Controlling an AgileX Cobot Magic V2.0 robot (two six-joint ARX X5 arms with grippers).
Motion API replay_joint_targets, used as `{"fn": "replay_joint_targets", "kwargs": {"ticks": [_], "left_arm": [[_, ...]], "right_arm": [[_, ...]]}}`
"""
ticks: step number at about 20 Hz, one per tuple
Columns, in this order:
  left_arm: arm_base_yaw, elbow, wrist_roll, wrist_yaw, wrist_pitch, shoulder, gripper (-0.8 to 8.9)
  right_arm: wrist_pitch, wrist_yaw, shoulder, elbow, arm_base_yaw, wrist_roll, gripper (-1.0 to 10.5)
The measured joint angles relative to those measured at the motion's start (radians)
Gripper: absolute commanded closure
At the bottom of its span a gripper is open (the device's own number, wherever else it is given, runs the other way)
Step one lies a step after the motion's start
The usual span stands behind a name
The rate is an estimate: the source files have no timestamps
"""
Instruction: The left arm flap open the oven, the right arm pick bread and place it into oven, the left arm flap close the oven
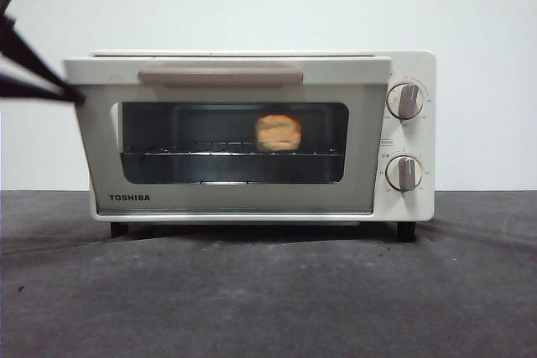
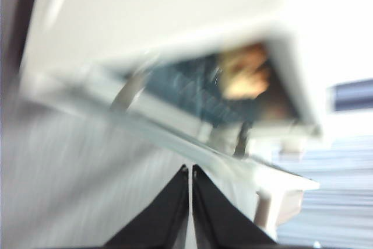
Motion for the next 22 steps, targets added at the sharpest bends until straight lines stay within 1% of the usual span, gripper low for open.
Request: {"fn": "replay_joint_targets", "kwargs": {"ticks": [4, 8, 11, 13, 19, 22], "left_arm": [[0.0, 0.058, 0.0, -0.093, 0.016, 0.0, 8.01], [0.0, 0.068, -0.005, -0.107, 0.092, 0.0, 8.01], [0.0, 0.068, -0.03, -0.074, 0.171, 0.0, 8.01], [0.0, 0.077, -0.041, -0.036, 0.192, 0.0, 8.01], [0.0, 0.129, -0.047, 0.101, 0.146, -0.012, 8.01], [0.0, 0.163, -0.022, 0.142, 0.092, -0.052, 8.01]], "right_arm": [[0.0, 0.0, 0.0, 0.0, 0.0, 0.0, 5.2], [0.0, 0.0, 0.0, 0.0, 0.0, 0.0, 5.2], [0.0, -0.001, 0.0, 0.0, 0.0, 0.0, 5.2], [0.0, -0.001, 0.0, 0.0, 0.0, 0.0, 5.2], [0.0, 0.0, 0.0, 0.0, 0.0, 0.0, 5.2], [0.0, -0.001, 0.0, 0.0, 0.0, -0.002, 5.2]]}}
